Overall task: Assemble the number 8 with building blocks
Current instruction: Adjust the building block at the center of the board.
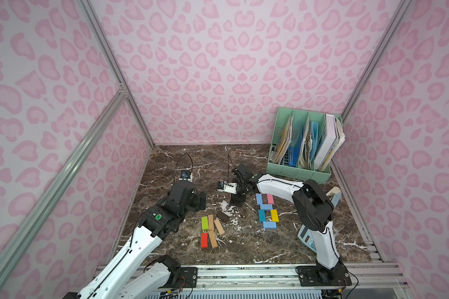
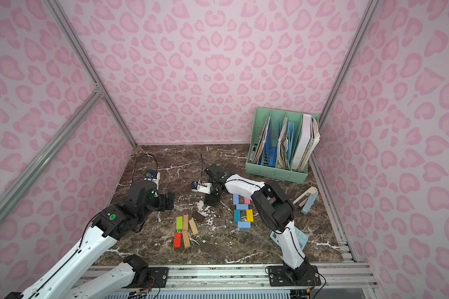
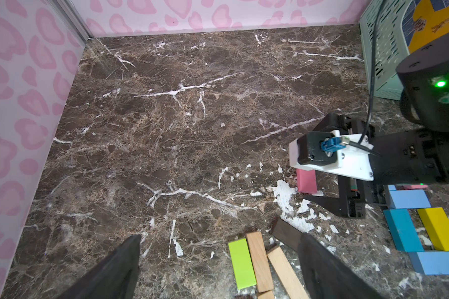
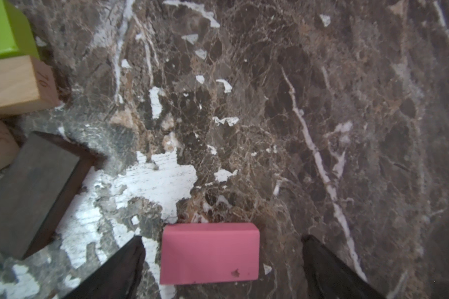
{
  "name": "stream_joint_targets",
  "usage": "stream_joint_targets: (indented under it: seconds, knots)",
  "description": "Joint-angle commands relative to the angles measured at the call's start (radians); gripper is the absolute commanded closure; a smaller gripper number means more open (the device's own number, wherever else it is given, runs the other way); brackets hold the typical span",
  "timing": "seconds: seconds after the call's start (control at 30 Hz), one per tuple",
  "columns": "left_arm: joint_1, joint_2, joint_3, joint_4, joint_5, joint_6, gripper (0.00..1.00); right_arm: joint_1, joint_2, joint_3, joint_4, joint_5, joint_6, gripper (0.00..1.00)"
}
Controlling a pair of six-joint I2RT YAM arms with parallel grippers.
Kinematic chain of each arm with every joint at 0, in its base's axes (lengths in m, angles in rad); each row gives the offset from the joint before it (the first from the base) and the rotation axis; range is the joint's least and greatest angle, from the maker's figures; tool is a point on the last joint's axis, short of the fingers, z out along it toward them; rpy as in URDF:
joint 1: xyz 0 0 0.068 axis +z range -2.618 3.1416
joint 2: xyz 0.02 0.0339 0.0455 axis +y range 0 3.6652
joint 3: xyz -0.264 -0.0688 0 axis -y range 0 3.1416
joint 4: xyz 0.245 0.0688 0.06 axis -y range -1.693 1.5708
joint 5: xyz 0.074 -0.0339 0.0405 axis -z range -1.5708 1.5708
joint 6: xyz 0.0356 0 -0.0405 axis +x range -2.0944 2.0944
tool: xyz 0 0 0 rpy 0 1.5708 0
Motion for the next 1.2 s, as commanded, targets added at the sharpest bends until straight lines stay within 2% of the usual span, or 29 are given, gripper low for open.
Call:
stream_joint_targets:
  seconds: [0.0, 0.37, 0.67, 0.73, 0.9, 1.0, 1.17]
  knots:
    - [0.001, 0.001, 0.006, 0.002, -0.009, 0.004, 0.02, -0.005, 0.013, 0.018, -0.025, 0.0, 0.029, 0.05]
    - [0.002, 0.017, 0.01, -0.015, -0.019, 0.015, 0.02, -0.014, 0.059, 0.036, -0.069, 0.005, 0.037, 0.15]
    - [0.001, 0.011, 0.007, -0.016, -0.029, 0.018, 0.02, -0.021, 0.064, 0.03, -0.08, -0.019, 0.087, 0.33]
    - [0.001, 0.012, 0.006, -0.017, -0.031, 0.02, 0.02, -0.023, 0.064, 0.025, -0.074, -0.02, 0.123, 0.34]
    - [0.001, 0.012, 0.007, -0.019, -0.034, 0.021, 0.02, -0.029, 0.044, -0.006, 0.0, 0.022, 0.299, 0.4]
    - [0.001, 0.012, 0.007, -0.018, -0.038, 0.021, 0.02, -0.025, 0.032, -0.001, 0.029, 0.094, 0.503, 0.42]
    - [0.002, 0.009, 0.007, -0.024, -0.058, 0.02, 0.02, -0.003, 0.011, -0.01, 0.028, 0.227, 0.9, 0.52]
